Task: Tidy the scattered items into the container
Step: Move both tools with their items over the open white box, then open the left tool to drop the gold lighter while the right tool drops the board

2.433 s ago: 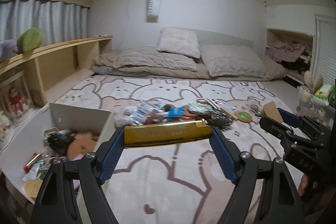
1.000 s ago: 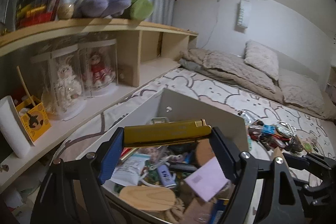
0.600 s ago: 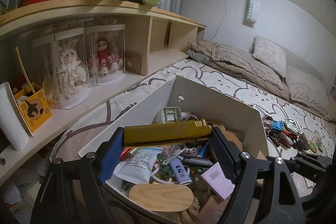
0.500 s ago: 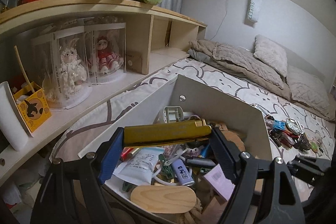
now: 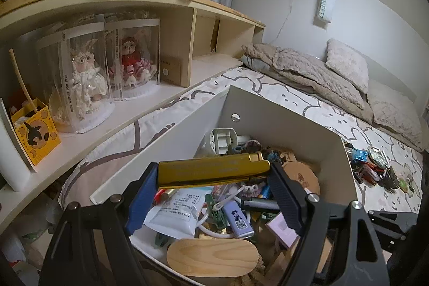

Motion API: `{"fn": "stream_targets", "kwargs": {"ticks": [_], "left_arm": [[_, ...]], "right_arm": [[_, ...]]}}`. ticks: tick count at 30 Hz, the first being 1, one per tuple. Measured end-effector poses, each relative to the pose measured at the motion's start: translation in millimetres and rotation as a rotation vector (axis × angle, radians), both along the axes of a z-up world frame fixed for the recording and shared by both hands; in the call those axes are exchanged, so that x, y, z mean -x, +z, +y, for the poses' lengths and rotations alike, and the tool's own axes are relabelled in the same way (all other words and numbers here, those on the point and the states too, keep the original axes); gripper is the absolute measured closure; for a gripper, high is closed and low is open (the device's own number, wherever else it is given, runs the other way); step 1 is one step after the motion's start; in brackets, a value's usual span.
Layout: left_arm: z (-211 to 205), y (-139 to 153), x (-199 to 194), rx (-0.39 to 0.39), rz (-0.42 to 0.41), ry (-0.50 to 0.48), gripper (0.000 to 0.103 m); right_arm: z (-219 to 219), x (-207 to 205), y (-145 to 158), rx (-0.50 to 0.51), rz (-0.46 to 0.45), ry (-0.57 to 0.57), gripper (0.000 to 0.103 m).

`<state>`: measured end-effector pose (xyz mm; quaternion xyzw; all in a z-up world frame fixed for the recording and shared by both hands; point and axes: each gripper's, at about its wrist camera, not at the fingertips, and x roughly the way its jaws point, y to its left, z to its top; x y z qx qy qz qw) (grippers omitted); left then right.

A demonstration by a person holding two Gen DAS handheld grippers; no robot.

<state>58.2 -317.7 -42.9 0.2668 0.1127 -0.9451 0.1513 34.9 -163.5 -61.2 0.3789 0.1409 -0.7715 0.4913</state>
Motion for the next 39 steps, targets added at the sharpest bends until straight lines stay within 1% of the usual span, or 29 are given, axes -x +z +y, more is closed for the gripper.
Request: {"fn": "stream_targets", "kwargs": {"ticks": [5,6,7,8,9,17,26,28,29,30,39], "left_arm": [[3,-3,4,0.004,-0.010,-0.008,0.022],[4,-3,4,0.003,-0.012,-0.010,0.022],[4,-4,5,0.003,-0.014,-0.011,0.022],[5,-4,6,0.005,-0.017,-0.012,0.022],[6,-5,6,0.007,-0.020,-0.015,0.022],[12,-12,12,0.027,-0.068,-0.052,0.022],[22,-17,17,0.051,-0.105,-0.106,0.022],[22,-15,16,0.052,-0.094,-0.109,0.016],[21,-13,15,0.049,-0.087,-0.109,0.009],[20,-12,15,0.048,-0.083,-0.107,0.007],[12,-5,11,0.033,-0.073,-0.072,0.007]], "right_arm": [[3,6,-2,-0.002,-0.010,-0.035,0.047],[4,7,-2,0.004,-0.019,-0.040,0.040],[6,9,-2,0.011,-0.026,-0.047,0.027],[7,10,-1,0.018,-0.030,-0.053,0.023],[8,10,-1,0.025,-0.029,-0.056,0.022],[8,5,1,0.027,-0.004,-0.057,0.022],[9,5,-1,0.025,-0.005,-0.056,0.022],[8,4,-1,0.022,-0.004,-0.056,0.022],[8,4,-1,0.021,-0.003,-0.055,0.022],[8,4,-1,0.021,-0.003,-0.055,0.022],[9,5,-1,0.024,-0.002,-0.058,0.022]]}}
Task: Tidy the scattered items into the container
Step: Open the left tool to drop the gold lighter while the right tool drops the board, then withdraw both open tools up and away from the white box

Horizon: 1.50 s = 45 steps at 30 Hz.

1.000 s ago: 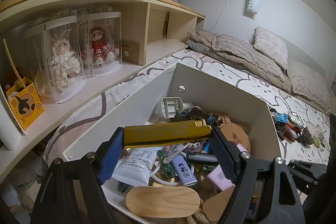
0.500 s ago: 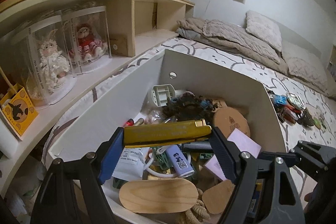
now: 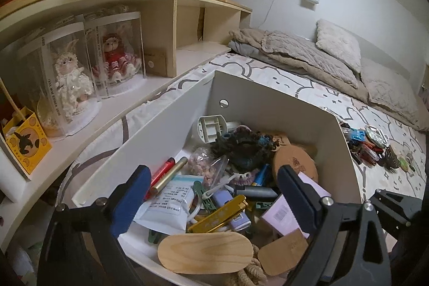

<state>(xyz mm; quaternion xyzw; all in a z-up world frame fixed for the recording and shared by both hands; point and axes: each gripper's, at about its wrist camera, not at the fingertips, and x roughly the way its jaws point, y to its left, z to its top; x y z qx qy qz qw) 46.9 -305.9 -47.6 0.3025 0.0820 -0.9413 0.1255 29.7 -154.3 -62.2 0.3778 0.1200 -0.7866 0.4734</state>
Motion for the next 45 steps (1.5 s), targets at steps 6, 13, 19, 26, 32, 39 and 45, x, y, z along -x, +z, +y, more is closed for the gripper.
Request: {"fn": "stream_targets", "kwargs": {"ticks": [6,13,19,26,32,39,45], "left_arm": [[3,1,-2,0.007,-0.006,0.006,0.007],[5,12,-13,0.009,0.019,0.033,0.007],[8,27,-26,-0.006,0.053,0.058,0.000],[24,49,-41,0.037,0.096,0.058,0.000],[31,63,-56,0.018,0.129,0.065,0.000],[45,77,-73,0.026,0.154,0.050,0.000],[59,87,-89,0.042,0.171,0.028,0.000]], "right_arm": [[2,0,1,0.007,0.008,-0.008,0.022],[11,3,6,0.034,0.014,-0.041,0.022],[25,5,16,0.054,0.035,-0.092,0.022],[44,0,31,0.084,0.066,-0.124,0.022],[64,-5,48,0.110,0.108,-0.158,0.022],[94,-14,69,0.132,0.175,-0.212,0.022],[122,-22,81,0.146,0.207,-0.262,0.022]]}}
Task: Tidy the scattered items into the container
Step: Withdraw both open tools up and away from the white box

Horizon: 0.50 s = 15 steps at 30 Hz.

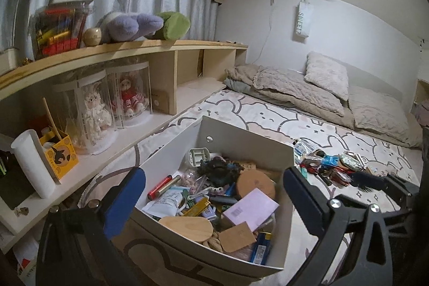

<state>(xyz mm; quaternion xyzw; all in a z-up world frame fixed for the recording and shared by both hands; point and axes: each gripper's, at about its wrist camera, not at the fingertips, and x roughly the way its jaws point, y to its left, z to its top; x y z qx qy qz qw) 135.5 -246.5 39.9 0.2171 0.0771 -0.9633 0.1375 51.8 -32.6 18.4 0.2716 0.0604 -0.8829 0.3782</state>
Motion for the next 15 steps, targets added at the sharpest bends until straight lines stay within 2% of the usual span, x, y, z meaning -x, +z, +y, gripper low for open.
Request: {"fn": "stream_targets", "kwargs": {"ticks": [13,14,15], "left_arm": [[29,4,-27,0.027,0.012,-0.024,0.000],[31,4,-28,0.029,0.013,-0.027,0.000],[33,4,-30,0.031,0.013,-0.029,0.000]], "right_arm": [[35,-22,10,0.005,0.048,-0.062,0.020],[37,-23,11,0.006,0.052,-0.071,0.017],[39,-23,12,0.005,0.054,-0.078,0.004]]}}
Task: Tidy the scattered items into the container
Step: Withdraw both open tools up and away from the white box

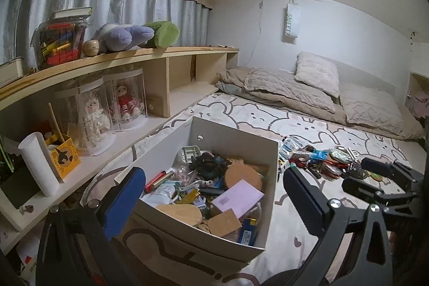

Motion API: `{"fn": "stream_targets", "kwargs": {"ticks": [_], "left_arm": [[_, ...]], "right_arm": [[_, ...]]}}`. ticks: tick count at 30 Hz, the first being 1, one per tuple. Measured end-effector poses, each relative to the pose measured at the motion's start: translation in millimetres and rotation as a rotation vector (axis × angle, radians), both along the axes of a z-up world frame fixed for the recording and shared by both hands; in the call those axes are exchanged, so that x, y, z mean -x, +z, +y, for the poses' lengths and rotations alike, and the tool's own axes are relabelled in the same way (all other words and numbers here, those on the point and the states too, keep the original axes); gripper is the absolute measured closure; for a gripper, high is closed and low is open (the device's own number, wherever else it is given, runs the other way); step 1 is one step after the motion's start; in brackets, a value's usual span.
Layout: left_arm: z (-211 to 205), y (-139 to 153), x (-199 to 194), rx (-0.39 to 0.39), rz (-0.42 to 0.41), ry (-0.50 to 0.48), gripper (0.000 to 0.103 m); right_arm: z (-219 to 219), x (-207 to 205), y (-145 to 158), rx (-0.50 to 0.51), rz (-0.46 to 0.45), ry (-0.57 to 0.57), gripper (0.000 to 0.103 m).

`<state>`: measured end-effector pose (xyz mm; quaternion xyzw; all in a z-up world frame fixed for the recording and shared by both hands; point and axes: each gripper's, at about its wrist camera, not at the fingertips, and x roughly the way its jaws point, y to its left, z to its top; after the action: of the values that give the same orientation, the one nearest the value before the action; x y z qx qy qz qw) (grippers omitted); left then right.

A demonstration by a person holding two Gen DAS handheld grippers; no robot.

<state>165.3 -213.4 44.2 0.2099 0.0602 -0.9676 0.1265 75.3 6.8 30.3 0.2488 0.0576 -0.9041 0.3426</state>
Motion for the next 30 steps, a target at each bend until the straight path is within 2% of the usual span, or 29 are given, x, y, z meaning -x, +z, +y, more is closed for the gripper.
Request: {"fn": "stream_targets", "kwargs": {"ticks": [1,12,30], "left_arm": [[2,0,-2,0.002,0.000,-0.002,0.000],[14,-6,-11,0.023,-0.012,-0.017,0.000],[22,-10,-15,0.046,-0.027,-0.040,0.000]], "right_arm": [[3,-1,1,0.001,0.004,-0.006,0.000],[26,-8,-1,-0.003,0.021,-0.068,0.000],[25,-14,-3,-0.025,0.030,-0.060,0.000]]}}
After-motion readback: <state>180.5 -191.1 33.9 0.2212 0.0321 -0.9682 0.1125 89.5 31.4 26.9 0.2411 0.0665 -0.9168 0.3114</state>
